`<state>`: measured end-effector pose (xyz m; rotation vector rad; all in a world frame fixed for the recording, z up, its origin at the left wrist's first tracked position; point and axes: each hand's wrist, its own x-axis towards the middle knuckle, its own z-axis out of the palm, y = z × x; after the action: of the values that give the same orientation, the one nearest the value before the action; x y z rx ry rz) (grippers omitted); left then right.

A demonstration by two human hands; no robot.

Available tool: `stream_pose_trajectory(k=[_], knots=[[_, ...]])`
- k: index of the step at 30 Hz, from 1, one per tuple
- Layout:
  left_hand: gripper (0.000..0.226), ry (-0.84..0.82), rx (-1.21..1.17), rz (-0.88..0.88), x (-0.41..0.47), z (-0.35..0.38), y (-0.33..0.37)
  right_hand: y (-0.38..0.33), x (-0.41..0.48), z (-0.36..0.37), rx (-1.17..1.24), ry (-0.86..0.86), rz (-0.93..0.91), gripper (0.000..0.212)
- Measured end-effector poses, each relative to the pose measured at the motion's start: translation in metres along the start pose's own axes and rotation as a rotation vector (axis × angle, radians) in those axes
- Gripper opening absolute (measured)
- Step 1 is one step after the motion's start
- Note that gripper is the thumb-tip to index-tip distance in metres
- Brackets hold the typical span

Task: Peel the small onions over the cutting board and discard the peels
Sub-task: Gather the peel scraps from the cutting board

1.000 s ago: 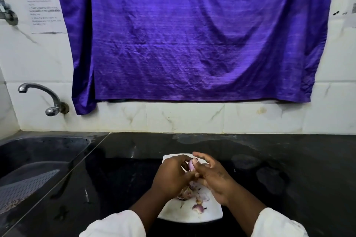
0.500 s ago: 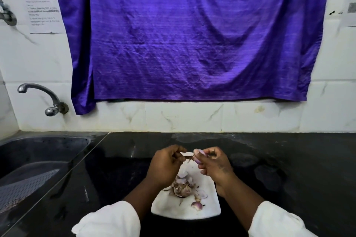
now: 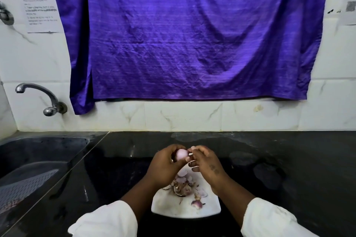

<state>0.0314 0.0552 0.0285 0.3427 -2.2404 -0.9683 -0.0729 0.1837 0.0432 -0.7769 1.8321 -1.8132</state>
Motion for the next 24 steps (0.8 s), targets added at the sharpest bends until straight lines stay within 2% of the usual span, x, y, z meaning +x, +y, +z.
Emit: stream_pose_trajectory(k=[2, 4, 6, 8, 12, 14, 17, 20, 24], knots=[[0.033, 0.029, 0.036, -0.025, -0.003, 0.001, -0.002, 0.002, -0.002, 0.0, 0.023, -0.016, 0.044, 0.023], [0.048, 0.058, 0.107, -0.014, -0.005, 0.004, -0.001, 0.006, -0.006, 0.005, 0.101, -0.111, 0.117, 0.03], [0.048, 0.096, 0.23, 0.06, -0.005, 0.009, 0.003, 0.01, -0.01, 0.012, 0.187, -0.18, 0.131, 0.03], [0.052, 0.087, 0.298, 0.1, -0.002, 0.012, 0.005, 0.013, -0.008, 0.017, 0.201, -0.136, 0.078, 0.023], [0.085, -0.073, 0.316, -0.079, -0.003, 0.008, -0.015, 0.014, 0.003, 0.005, 0.154, 0.075, 0.051, 0.013], [0.102, -0.118, 0.334, -0.182, -0.008, 0.008, -0.03, 0.016, 0.008, -0.006, 0.092, 0.125, 0.082, 0.014], [0.116, -0.23, 0.316, -0.328, -0.016, 0.015, -0.039, 0.021, 0.011, -0.014, 0.086, 0.151, 0.119, 0.015], [0.132, -0.296, 0.317, -0.33, -0.021, 0.025, -0.033, 0.025, 0.011, -0.015, 0.092, 0.144, 0.119, 0.015], [0.127, -0.377, 0.394, -0.277, -0.024, 0.042, -0.02, 0.025, 0.009, -0.019, 0.094, 0.143, 0.101, 0.016]])
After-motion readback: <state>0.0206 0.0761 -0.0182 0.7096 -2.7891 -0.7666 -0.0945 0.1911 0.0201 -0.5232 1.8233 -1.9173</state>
